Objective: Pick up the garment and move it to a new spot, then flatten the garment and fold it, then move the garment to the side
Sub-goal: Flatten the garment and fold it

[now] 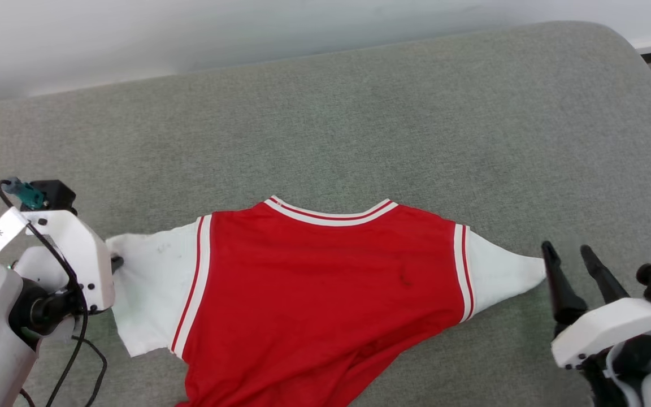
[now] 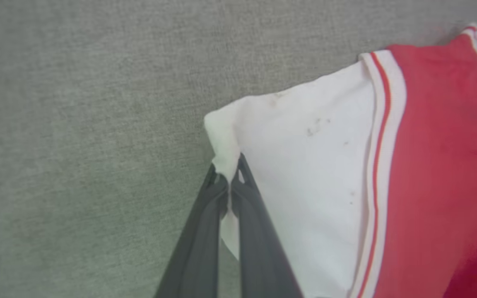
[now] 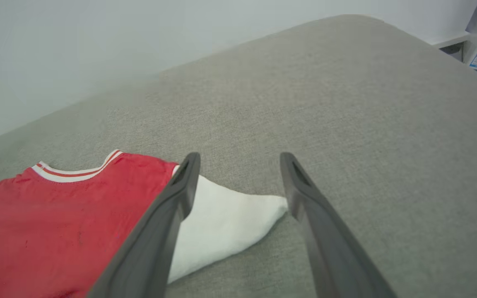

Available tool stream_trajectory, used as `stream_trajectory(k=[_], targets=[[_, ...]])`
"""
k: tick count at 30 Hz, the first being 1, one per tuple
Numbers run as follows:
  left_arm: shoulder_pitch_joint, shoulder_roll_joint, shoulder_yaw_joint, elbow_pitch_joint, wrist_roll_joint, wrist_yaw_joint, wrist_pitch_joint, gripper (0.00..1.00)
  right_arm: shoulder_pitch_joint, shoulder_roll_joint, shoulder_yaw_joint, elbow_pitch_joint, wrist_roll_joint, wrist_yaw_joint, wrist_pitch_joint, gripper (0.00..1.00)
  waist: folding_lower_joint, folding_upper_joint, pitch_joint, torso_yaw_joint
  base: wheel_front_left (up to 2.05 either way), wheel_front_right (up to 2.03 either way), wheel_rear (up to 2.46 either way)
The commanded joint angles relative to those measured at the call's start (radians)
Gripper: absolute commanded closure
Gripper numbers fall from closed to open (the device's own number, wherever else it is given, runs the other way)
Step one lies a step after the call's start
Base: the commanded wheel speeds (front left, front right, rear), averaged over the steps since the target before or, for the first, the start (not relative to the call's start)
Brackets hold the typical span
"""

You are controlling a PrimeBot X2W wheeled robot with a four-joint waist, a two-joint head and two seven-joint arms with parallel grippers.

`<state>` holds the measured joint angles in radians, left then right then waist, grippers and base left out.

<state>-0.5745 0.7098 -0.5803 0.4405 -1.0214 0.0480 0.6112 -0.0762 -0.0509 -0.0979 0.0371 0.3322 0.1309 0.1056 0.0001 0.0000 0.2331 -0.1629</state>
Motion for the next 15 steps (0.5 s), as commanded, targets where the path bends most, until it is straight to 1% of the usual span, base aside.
stream_trajectory(k=[1, 2, 3, 5, 7, 12, 15], targets=[[0.013, 0.009, 0.009, -0.02, 0.015, 0.008, -0.03, 1.0, -0.022, -0.007, -0.034, 0.032, 0.016, 0.0, 0.047, 0.0, -0.0001, 0.0, -0.008, 0.011, 0.0, 0.0, 0.0], [0.017, 0.01, 0.013, -0.037, 0.018, 0.011, -0.048, 1.0, -0.033, -0.017, -0.062, 0.056, 0.026, 0.0, 0.081, 0.0, -0.0001, 0.0, -0.01, 0.016, 0.0, 0.0, 0.0], [0.017, 0.01, 0.013, -0.037, 0.018, 0.011, -0.048, 1.0, -0.033, -0.017, -0.062, 0.056, 0.026, 0.0, 0.081, 0.0, -0.0001, 0.0, -0.01, 0.016, 0.0, 0.0, 0.0], [0.034, 0.012, 0.021, -0.069, 0.013, 0.014, -0.069, 1.0, -0.06, -0.038, -0.093, 0.1, 0.026, 0.0, 0.164, 0.0, -0.0001, 0.0, -0.012, 0.024, 0.0, 0.0, 0.0], [0.041, 0.027, 0.025, -0.105, 0.025, 0.021, -0.088, 1.0, -0.088, -0.067, -0.098, 0.137, 0.031, 0.0, 0.251, 0.0, -0.0001, 0.0, -0.013, 0.034, 0.0, 0.0, 0.0], [0.065, 0.035, 0.029, -0.21, 0.039, 0.038, -0.119, 1.0, -0.14, -0.122, -0.058, 0.175, 0.049, 0.0, 0.471, 0.0, -0.0001, 0.0, -0.002, 0.067, 0.0, 0.0, 0.0], [0.073, 0.042, 0.029, -0.268, 0.048, 0.048, -0.131, 1.0, -0.164, -0.14, -0.028, 0.189, 0.054, 0.0, 0.585, 0.0, -0.0001, 0.0, 0.008, 0.084, 0.0, 0.0, 0.0]])
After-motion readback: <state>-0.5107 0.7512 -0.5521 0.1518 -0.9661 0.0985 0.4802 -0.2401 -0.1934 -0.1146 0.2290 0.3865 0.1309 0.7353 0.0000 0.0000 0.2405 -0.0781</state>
